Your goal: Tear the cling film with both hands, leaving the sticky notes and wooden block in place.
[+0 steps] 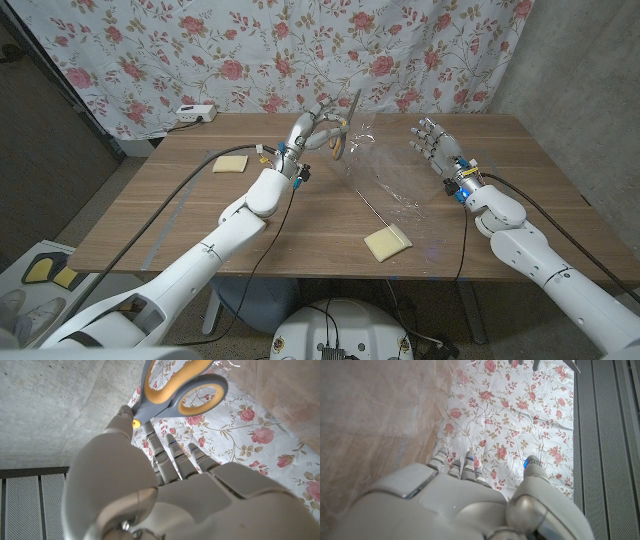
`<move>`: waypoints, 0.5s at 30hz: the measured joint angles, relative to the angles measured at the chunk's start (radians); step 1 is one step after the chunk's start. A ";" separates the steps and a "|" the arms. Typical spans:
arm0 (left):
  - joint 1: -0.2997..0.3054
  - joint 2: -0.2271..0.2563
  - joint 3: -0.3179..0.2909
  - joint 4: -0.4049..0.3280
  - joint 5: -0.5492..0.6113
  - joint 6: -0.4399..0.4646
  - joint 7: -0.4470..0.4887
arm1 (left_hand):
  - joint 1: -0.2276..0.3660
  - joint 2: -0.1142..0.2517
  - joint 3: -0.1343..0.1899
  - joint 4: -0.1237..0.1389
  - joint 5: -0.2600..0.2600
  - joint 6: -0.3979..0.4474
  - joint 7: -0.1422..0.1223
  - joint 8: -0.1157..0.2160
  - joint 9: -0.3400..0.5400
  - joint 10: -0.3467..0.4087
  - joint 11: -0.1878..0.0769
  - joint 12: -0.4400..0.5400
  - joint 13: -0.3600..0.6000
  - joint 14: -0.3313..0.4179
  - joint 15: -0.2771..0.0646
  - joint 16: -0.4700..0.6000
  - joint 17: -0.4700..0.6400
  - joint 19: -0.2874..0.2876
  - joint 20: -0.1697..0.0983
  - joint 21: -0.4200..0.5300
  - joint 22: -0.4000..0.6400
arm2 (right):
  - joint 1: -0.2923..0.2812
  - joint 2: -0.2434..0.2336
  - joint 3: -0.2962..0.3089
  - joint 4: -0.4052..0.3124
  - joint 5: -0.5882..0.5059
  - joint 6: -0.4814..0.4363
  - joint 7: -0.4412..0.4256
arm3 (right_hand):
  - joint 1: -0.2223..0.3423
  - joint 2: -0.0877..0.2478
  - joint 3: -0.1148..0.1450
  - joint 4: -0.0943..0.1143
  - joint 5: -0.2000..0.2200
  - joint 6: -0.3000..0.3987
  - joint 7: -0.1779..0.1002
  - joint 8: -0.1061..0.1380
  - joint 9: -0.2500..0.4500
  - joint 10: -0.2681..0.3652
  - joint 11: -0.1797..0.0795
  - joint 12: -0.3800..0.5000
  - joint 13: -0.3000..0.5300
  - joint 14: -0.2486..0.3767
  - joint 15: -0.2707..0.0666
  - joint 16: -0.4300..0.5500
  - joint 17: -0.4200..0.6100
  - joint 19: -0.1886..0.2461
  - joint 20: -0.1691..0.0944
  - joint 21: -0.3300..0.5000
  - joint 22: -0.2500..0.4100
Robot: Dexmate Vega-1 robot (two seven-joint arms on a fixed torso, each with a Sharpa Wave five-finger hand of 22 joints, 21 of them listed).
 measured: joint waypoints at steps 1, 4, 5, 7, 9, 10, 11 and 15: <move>0.000 0.000 0.000 0.000 -0.002 0.000 -0.001 | 0.000 0.000 -0.001 -0.001 0.000 0.000 0.000 0.000 0.000 0.000 0.000 0.000 0.000 0.000 0.000 0.000 0.000 0.000 0.000 0.000 0.000 | 0.000 -0.001 0.000 -0.001 0.000 0.000 0.000 | 0.005 0.000 0.003 -0.003 0.002 0.000 0.000 0.000 0.000 0.000 0.000 0.000 0.003 0.000 0.000 0.000 0.000 0.000 0.000 0.000 0.000; -0.003 -0.006 -0.003 0.005 -0.029 -0.007 -0.019 | 0.001 0.002 -0.001 -0.001 0.000 0.000 0.000 0.000 0.000 0.000 0.000 0.000 0.000 -0.004 0.003 0.000 0.003 0.000 0.000 0.000 0.000 | -0.002 -0.006 0.000 -0.006 -0.003 0.000 0.004 | 0.017 -0.002 0.008 -0.008 0.008 0.000 0.000 0.000 0.000 0.005 0.005 0.000 0.003 0.000 0.000 0.000 0.000 0.000 0.000 0.000 0.000; -0.003 -0.009 -0.004 0.009 -0.040 -0.009 -0.025 | 0.001 0.002 -0.001 -0.001 0.000 0.000 0.000 0.000 0.000 0.000 0.000 0.000 0.000 -0.006 0.005 0.000 0.005 0.000 0.000 0.000 0.000 | -0.003 -0.007 0.000 -0.007 -0.003 0.000 0.005 | 0.022 0.001 0.010 -0.006 0.008 0.000 0.000 0.000 0.000 0.005 0.005 0.000 0.003 0.000 0.000 0.000 0.000 0.000 0.000 0.000 0.000; -0.004 -0.013 -0.004 0.014 -0.062 -0.013 -0.039 | -0.001 0.004 -0.001 -0.001 0.000 0.000 0.000 0.000 0.000 0.000 0.000 0.000 0.000 -0.006 0.005 0.000 0.005 0.000 0.000 0.000 0.000 | -0.004 -0.009 0.000 -0.010 -0.005 0.000 0.008 | 0.028 -0.001 0.016 -0.005 0.015 0.000 0.000 0.000 0.000 0.005 0.005 0.000 0.003 0.000 0.000 0.000 0.000 0.000 0.000 0.000 0.000; -0.006 -0.017 -0.004 0.021 -0.079 -0.017 -0.051 | -0.002 0.005 -0.003 0.001 0.000 0.000 0.000 0.000 0.000 0.000 0.000 0.000 0.000 -0.006 0.005 0.000 0.005 0.000 0.000 0.000 0.000 | -0.005 -0.011 -0.001 -0.012 -0.006 0.000 0.009 | 0.035 -0.002 0.019 -0.007 0.016 0.000 0.000 0.000 0.000 0.005 0.005 0.000 0.008 0.000 0.000 0.000 0.000 0.000 0.000 0.000 0.000; -0.007 -0.019 -0.005 0.024 -0.089 -0.021 -0.058 | -0.003 0.006 -0.005 0.003 0.000 0.000 0.000 0.000 0.000 0.000 0.000 0.000 0.000 -0.008 0.003 0.000 0.005 0.000 0.000 0.000 0.000 | -0.006 -0.013 -0.001 -0.013 -0.006 0.001 0.010 | 0.040 0.003 0.022 -0.005 0.019 0.000 0.000 0.000 0.000 0.009 0.009 0.000 0.008 0.000 0.000 0.000 0.000 0.000 0.000 0.000 0.000; -0.008 -0.021 -0.005 0.029 -0.098 -0.025 -0.064 | -0.003 0.006 -0.005 0.003 0.000 0.000 0.000 0.000 0.000 0.000 0.000 0.000 0.000 -0.008 0.003 0.000 0.005 0.000 0.000 0.000 0.000 | -0.006 -0.013 -0.001 -0.015 -0.006 0.001 0.011 | 0.041 0.004 0.025 -0.008 0.023 0.000 0.000 0.000 0.000 0.009 0.009 0.000 0.008 0.000 0.000 0.000 0.000 0.000 0.000 0.000 0.000; -0.014 -0.030 -0.005 0.049 -0.126 -0.036 -0.085 | -0.003 0.006 -0.005 0.003 0.000 0.000 0.000 0.000 0.000 0.000 0.000 0.000 0.000 -0.008 0.003 0.000 0.005 0.000 0.000 0.000 0.000 | -0.008 -0.017 -0.001 -0.019 -0.008 0.004 0.015 | 0.050 0.002 0.026 -0.009 0.027 0.000 0.000 0.000 0.000 0.013 0.013 0.000 0.008 0.000 0.000 0.000 0.000 0.000 0.000 0.000 0.000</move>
